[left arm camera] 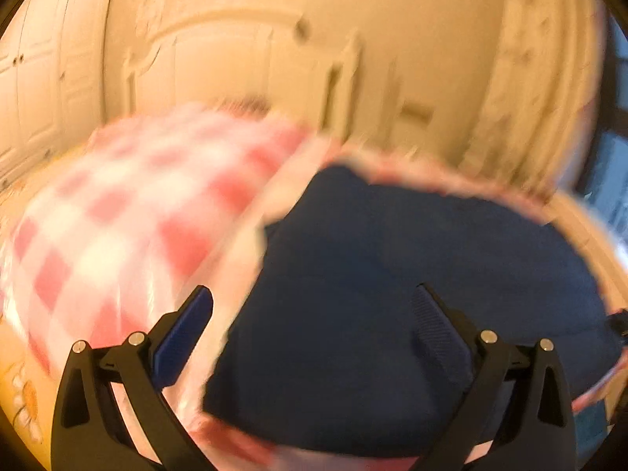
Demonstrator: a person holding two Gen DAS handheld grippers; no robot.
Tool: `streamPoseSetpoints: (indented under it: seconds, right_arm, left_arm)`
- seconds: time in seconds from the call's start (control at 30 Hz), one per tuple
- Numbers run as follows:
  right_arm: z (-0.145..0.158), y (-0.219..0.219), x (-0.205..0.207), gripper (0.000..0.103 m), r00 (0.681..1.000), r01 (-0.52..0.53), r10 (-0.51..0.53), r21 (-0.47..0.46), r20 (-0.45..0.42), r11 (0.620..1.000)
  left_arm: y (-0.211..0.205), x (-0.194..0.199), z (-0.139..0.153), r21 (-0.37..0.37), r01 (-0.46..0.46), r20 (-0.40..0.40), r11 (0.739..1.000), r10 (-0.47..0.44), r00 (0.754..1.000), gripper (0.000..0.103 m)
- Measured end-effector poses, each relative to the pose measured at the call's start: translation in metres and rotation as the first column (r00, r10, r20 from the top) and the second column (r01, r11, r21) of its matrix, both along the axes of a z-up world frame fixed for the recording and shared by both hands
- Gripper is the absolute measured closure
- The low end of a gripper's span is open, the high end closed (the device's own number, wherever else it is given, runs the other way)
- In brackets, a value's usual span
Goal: Fold large clothes
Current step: 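Smooth the folded jacket edges with both tools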
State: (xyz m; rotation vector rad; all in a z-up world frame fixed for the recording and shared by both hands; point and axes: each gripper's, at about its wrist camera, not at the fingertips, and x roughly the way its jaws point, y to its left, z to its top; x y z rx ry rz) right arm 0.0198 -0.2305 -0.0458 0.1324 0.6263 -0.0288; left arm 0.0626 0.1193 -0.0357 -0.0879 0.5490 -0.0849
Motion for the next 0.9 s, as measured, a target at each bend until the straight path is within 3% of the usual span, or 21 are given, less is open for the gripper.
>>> streamPoseSetpoints:
  seconds: [0.1, 0.17, 0.2, 0.23, 0.27, 0.3, 0.37, 0.4, 0.43, 0.5, 0.53, 0.6, 0.7, 0.73, 0.8, 0.9]
  right_arm:
    - [0.000, 0.047, 0.013, 0.005, 0.984, -0.173, 0.172, -0.043, -0.042, 0.984]
    - [-0.017, 0.074, 0.022, 0.004, 0.964, -0.251, 0.240, -0.090, -0.112, 0.964]
    - [-0.027, 0.086, 0.024, 0.004, 0.963, -0.251, 0.234, -0.139, -0.132, 0.958]
    - [-0.032, 0.092, 0.019, 0.004, 0.970, -0.239, 0.225, -0.198, -0.093, 0.951]
    - [-0.033, 0.090, 0.016, 0.004, 0.968, -0.248, 0.237, -0.196, -0.080, 0.949]
    - [-0.032, 0.082, 0.016, 0.004, 0.960, -0.276, 0.264, -0.156, -0.093, 0.948]
    - [-0.026, 0.070, 0.013, 0.005, 0.948, -0.307, 0.292, -0.126, -0.129, 0.943]
    - [-0.019, 0.060, 0.009, 0.005, 0.957, -0.277, 0.263, -0.123, -0.124, 0.953]
    - [-0.009, 0.038, -0.002, 0.005, 0.982, -0.180, 0.171, -0.112, -0.079, 0.977]
    - [0.000, -0.004, -0.022, 0.005, 0.998, -0.068, 0.067, -0.007, -0.013, 0.998]
    - [0.001, -0.033, -0.035, 0.005, 1.000, -0.012, 0.011, 0.094, 0.013, 0.995]
    - [-0.008, -0.083, -0.062, 0.006, 0.996, 0.078, -0.085, 0.277, 0.014, 0.958]
    - [-0.037, -0.115, -0.088, 0.015, 0.991, 0.132, -0.122, 0.441, -0.051, 0.888]
    - [-0.045, -0.116, -0.093, 0.020, 0.991, 0.135, -0.116, 0.469, -0.069, 0.873]
    - [-0.060, -0.114, -0.096, 0.020, 0.992, 0.125, -0.093, 0.519, -0.088, 0.845]
    - [-0.064, -0.106, -0.087, 0.022, 0.995, 0.101, -0.072, 0.523, -0.076, 0.847]
  left_arm:
    - [-0.045, -0.005, 0.021, 0.095, 0.125, 0.028, 0.988, -0.128, 0.991, 0.002]
    - [-0.078, 0.006, 0.011, 0.186, 0.198, -0.043, 0.963, -0.193, 0.980, 0.002]
    - [-0.090, 0.013, 0.001, 0.213, 0.220, -0.090, 0.952, -0.205, 0.975, 0.002]
    - [-0.099, 0.018, -0.010, 0.228, 0.240, -0.137, 0.944, -0.213, 0.967, 0.002]
    - [-0.107, 0.029, -0.030, 0.238, 0.265, -0.213, 0.934, -0.216, 0.953, 0.002]
    - [-0.108, 0.034, -0.044, 0.224, 0.266, -0.238, 0.937, -0.212, 0.948, 0.002]
    - [-0.103, 0.033, -0.049, 0.204, 0.280, -0.197, 0.938, -0.241, 0.950, 0.002]
    - [-0.101, 0.032, -0.049, 0.206, 0.292, -0.202, 0.934, -0.252, 0.946, 0.002]
    - [-0.099, 0.031, -0.049, 0.202, 0.306, -0.210, 0.930, -0.264, 0.941, 0.002]
    - [-0.092, 0.031, -0.051, 0.189, 0.327, -0.212, 0.926, -0.287, 0.934, 0.002]
    - [-0.090, 0.030, -0.053, 0.184, 0.335, -0.203, 0.924, -0.298, 0.933, 0.002]
    - [-0.091, 0.028, -0.054, 0.186, 0.330, -0.188, 0.926, -0.296, 0.936, 0.002]
    - [-0.093, 0.027, -0.056, 0.199, 0.312, -0.184, 0.929, -0.277, 0.943, 0.002]
    - [-0.093, 0.029, -0.056, 0.199, 0.310, -0.189, 0.930, -0.274, 0.943, 0.002]
    - [-0.093, 0.029, -0.054, 0.195, 0.311, -0.195, 0.930, -0.275, 0.942, 0.002]
    - [-0.092, 0.030, -0.054, 0.192, 0.313, -0.197, 0.930, -0.275, 0.941, 0.002]
